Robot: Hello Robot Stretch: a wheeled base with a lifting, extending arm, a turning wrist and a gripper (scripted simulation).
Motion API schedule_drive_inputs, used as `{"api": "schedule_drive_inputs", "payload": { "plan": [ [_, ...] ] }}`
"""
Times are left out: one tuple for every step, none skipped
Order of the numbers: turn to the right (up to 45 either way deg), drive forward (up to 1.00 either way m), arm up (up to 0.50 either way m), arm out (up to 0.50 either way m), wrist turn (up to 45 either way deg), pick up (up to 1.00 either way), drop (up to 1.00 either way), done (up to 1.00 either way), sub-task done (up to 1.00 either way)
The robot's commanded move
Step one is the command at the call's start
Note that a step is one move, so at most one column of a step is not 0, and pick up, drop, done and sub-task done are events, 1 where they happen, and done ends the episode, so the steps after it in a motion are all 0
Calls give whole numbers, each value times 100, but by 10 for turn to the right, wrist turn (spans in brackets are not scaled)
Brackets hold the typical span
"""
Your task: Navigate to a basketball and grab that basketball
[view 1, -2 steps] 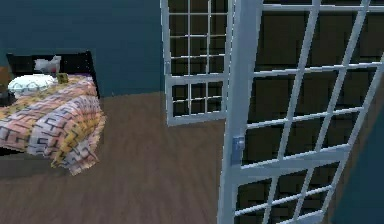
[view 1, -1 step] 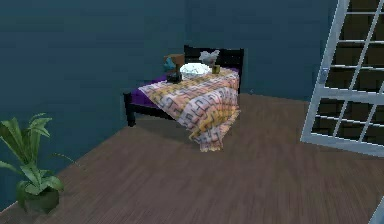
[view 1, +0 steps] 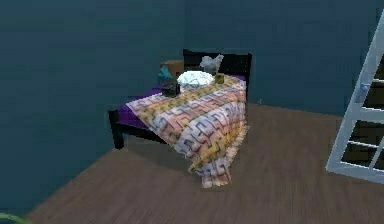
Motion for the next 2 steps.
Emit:
{"api": "schedule_drive_inputs", "payload": {
  "plan": [
    [-450, 0, 0, 0, 0, 0, 0, 0, 0],
    [-390, 0, 0, 0, 0, 0, 0, 0, 0]
  ]
}}
